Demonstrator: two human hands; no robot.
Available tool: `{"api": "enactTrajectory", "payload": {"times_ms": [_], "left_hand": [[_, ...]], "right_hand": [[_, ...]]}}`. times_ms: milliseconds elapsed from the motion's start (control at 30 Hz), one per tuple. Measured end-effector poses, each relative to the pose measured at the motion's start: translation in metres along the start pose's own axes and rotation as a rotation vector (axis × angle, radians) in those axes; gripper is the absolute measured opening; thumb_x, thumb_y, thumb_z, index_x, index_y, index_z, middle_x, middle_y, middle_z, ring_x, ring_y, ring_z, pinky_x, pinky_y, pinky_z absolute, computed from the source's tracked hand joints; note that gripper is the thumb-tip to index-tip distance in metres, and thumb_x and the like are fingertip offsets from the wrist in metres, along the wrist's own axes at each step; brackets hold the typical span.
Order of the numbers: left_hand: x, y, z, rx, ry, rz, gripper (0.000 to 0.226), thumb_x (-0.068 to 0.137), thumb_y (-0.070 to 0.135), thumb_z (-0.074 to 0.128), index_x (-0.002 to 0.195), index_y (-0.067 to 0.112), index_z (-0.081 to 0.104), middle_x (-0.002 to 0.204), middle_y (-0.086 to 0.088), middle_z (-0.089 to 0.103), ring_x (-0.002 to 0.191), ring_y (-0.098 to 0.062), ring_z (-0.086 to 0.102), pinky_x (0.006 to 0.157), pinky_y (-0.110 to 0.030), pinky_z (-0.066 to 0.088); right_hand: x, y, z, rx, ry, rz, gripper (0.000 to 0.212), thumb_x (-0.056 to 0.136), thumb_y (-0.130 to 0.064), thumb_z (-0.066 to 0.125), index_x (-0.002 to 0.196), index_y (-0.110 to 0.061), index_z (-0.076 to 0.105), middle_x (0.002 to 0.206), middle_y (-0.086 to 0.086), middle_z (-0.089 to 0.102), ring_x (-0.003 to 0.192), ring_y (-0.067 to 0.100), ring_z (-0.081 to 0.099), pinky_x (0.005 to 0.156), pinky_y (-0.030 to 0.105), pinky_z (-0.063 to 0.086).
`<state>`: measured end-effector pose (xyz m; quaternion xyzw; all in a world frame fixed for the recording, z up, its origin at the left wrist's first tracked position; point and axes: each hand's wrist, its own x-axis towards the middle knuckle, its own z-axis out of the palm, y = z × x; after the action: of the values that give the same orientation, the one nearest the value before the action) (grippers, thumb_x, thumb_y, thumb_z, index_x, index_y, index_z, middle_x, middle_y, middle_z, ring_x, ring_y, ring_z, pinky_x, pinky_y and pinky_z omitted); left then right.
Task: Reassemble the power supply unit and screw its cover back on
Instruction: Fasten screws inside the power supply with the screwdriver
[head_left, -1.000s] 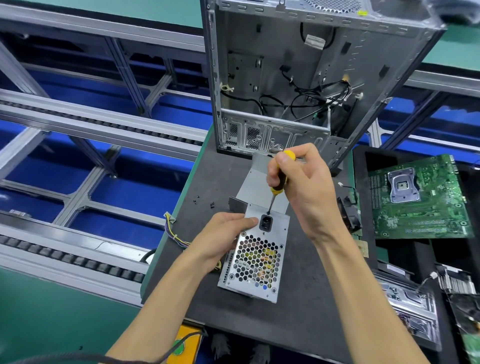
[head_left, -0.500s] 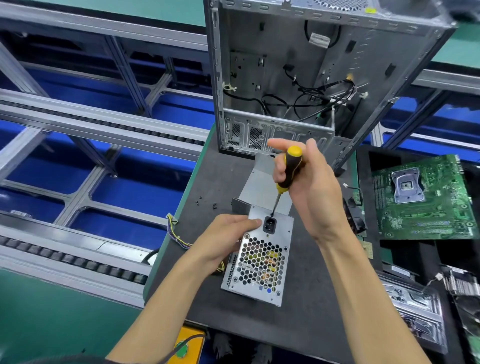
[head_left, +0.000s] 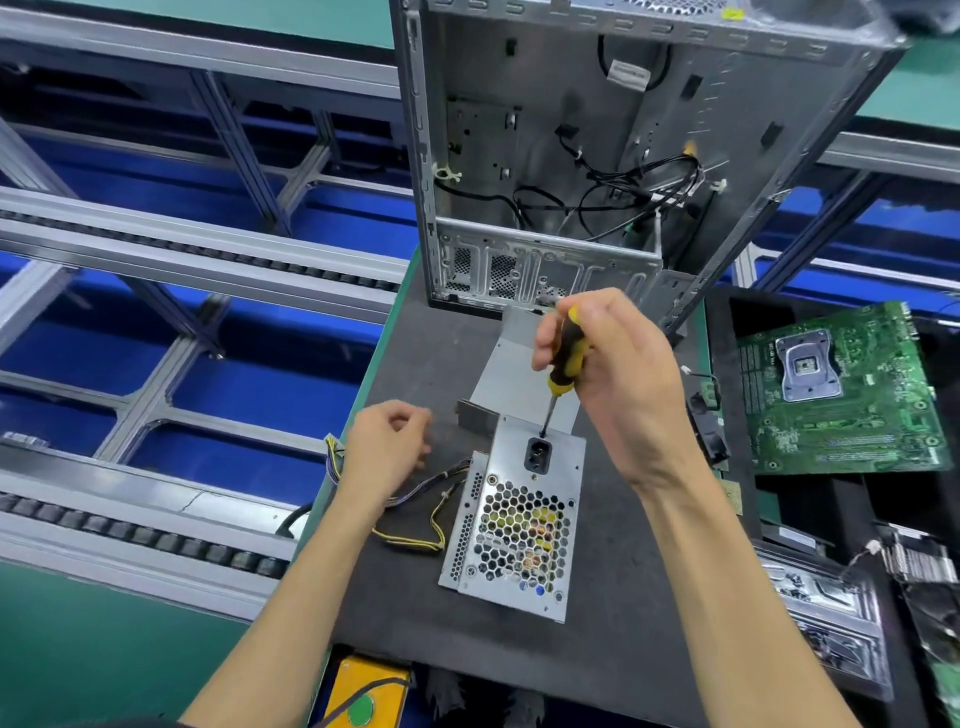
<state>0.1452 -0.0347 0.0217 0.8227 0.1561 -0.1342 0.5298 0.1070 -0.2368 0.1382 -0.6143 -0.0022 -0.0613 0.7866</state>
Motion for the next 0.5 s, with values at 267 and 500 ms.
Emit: {"api": "enactTrajectory", "payload": {"times_ms": [267, 500], "left_hand": [[0.04, -0.038, -0.005, 0.379, 0.22, 0.11, 0.01, 0.094, 0.017, 0.063, 0.104, 0.016, 0.065, 0.084, 0.004, 0.066, 0.086, -0.021, 0.061, 0.079, -0.036, 0.048], [0.058, -0.037, -0.005, 0.495, 0.239, 0.123, 0.014, 0.098, 0.03, 0.061, 0.109, 0.02, 0.063, 0.093, 0.005, 0.068, 0.086, -0.021, 0.059, 0.073, -0.034, 0.042]], "right_hand": [[0.004, 0.0, -0.001, -0.002, -0.029, -0.014, 0.043, 0.106, -0.041, 0.038, 0.105, -0.021, 0.075, 0.066, -0.007, 0.046, 0.058, 0.013, 0.037, 0.059, 0.032, 0.029], [0.009, -0.01, 0.008, 0.128, -0.066, -0.049, 0.045, 0.105, -0.039, 0.037, 0.084, -0.021, 0.073, 0.059, -0.008, 0.043, 0.051, 0.013, 0.033, 0.055, 0.027, 0.032]]}}
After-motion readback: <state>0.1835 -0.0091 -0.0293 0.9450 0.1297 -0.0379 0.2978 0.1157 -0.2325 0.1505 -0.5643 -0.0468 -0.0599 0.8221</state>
